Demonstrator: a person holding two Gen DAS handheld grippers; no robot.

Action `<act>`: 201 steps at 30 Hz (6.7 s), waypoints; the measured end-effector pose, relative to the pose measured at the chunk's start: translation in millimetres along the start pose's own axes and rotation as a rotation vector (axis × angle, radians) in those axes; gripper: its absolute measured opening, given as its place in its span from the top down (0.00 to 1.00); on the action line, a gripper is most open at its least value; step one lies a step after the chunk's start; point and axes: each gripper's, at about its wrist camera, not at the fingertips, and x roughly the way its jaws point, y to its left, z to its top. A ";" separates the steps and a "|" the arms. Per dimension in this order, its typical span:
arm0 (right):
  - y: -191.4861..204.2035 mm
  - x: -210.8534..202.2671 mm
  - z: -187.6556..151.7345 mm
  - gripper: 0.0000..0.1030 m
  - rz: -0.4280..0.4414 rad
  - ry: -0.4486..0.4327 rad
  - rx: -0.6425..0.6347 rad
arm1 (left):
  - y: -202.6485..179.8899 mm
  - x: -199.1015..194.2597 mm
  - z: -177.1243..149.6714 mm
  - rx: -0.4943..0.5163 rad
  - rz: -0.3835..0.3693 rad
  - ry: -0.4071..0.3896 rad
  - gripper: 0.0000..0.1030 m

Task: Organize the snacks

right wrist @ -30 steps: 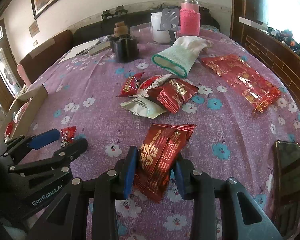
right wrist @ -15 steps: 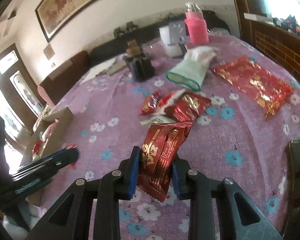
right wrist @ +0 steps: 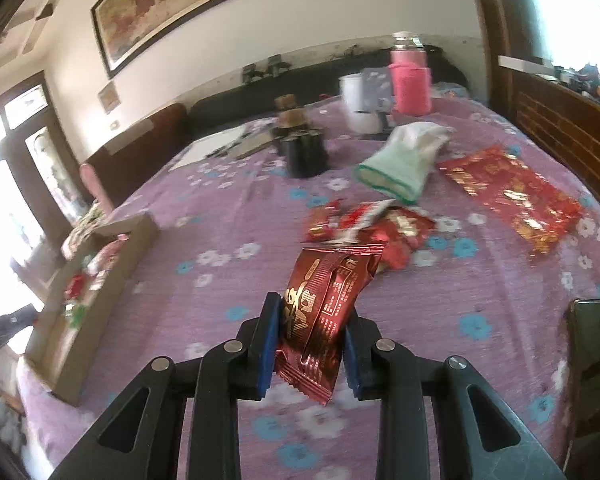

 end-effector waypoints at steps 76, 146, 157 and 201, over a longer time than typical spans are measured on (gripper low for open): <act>-71.3 104.6 96.3 0.43 -0.320 0.151 0.060 | -80.4 11.3 -31.8 0.111 -0.312 0.226 0.31; 15.3 55.9 -10.1 0.71 -0.057 0.204 -0.065 | -151.2 36.6 -66.9 0.344 -0.245 0.266 0.31; 2.7 34.7 -2.6 0.71 -0.042 0.089 -0.019 | -184.9 91.8 -63.7 0.379 -0.163 0.271 0.77; 286.4 88.2 -42.3 0.72 0.367 0.330 -0.414 | 72.6 50.3 7.9 -0.038 0.031 0.145 0.83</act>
